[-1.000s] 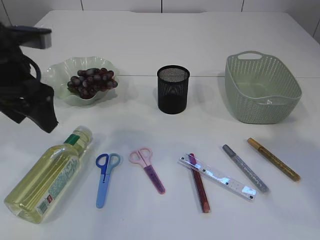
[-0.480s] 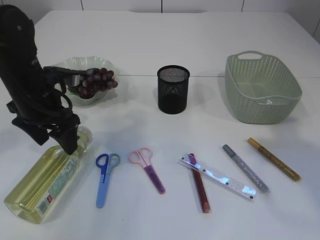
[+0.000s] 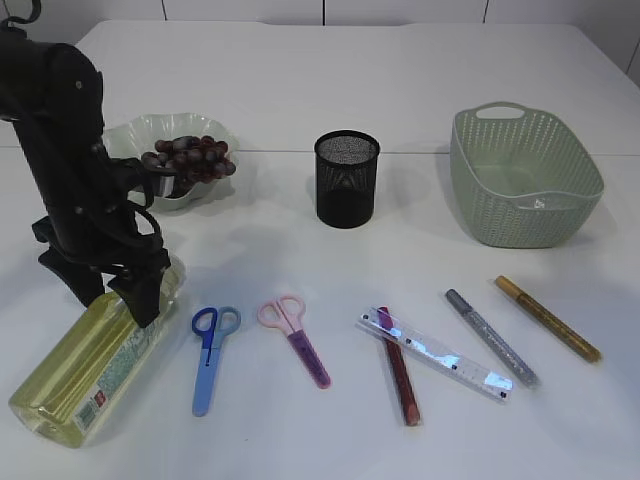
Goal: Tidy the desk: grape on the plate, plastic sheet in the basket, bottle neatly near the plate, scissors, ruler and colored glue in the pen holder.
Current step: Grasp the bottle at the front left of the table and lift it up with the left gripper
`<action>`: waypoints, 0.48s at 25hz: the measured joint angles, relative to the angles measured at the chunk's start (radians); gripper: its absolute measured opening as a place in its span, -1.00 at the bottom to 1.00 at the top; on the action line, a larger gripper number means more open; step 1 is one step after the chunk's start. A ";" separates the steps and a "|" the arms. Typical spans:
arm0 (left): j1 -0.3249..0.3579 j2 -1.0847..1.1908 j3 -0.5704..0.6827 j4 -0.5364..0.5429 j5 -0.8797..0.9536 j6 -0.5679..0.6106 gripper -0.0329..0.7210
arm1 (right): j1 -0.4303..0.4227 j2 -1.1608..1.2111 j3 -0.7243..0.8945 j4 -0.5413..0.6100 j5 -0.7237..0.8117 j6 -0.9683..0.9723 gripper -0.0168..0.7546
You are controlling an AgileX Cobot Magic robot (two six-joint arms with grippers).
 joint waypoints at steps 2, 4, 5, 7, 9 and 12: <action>0.000 0.013 0.000 0.000 0.000 0.000 0.69 | 0.000 0.000 0.000 -0.008 0.000 0.000 0.49; 0.000 0.028 0.000 0.002 0.000 0.000 0.69 | 0.000 0.000 0.000 -0.014 0.000 0.000 0.49; 0.000 0.033 0.000 0.002 0.000 0.000 0.68 | 0.000 0.000 0.000 -0.016 0.000 0.000 0.49; 0.000 0.047 0.000 0.002 -0.009 0.000 0.68 | 0.000 0.000 0.000 -0.019 0.000 0.000 0.49; 0.000 0.055 -0.002 0.004 -0.013 0.000 0.68 | 0.000 0.000 0.000 -0.019 0.000 0.000 0.49; 0.000 0.072 -0.008 0.005 -0.019 0.000 0.67 | 0.000 0.000 0.000 -0.023 0.000 0.000 0.49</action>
